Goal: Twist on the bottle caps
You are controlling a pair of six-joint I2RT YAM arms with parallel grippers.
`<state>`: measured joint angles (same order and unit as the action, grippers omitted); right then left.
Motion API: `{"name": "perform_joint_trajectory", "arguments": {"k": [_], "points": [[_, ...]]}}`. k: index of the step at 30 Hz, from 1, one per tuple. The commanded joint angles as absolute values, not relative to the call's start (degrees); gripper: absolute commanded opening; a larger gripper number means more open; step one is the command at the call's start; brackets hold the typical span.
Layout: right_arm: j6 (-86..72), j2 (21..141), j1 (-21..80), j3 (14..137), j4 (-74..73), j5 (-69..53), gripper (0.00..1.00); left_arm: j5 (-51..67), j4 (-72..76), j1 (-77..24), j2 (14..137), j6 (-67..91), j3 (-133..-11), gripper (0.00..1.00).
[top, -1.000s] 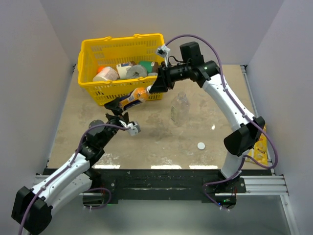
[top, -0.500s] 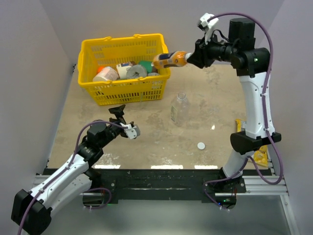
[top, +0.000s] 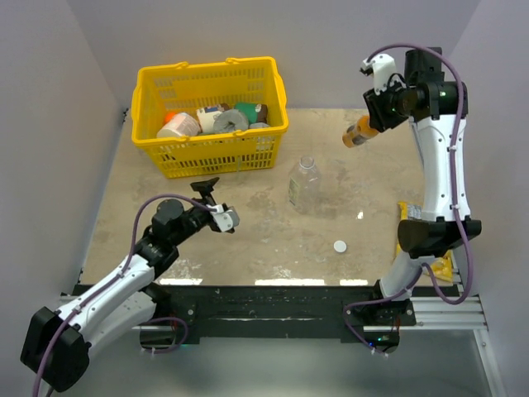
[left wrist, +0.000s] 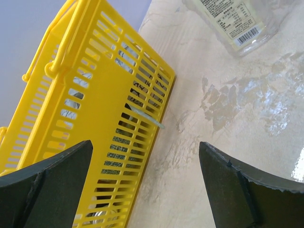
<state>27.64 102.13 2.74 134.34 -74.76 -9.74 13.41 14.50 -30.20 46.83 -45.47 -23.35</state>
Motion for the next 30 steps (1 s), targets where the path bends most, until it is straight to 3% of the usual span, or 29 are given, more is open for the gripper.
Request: {"name": "perform_joint_trajectory", "arguments": {"k": [1,13,30], "points": [[36.0,99.4,3.2,130.5,-82.0,-5.8,0.00,16.5,20.5,-30.5,48.0,-41.9,-22.5,1.00],[32.7,93.6,3.3,111.1,-82.0,-11.3,0.00,17.8,22.9,-30.5,48.6,-40.4,-20.1,1.00],[28.5,106.2,3.3,119.9,-81.8,-5.8,0.01,18.5,21.0,-30.5,47.5,-38.2,-19.4,0.99]]}}
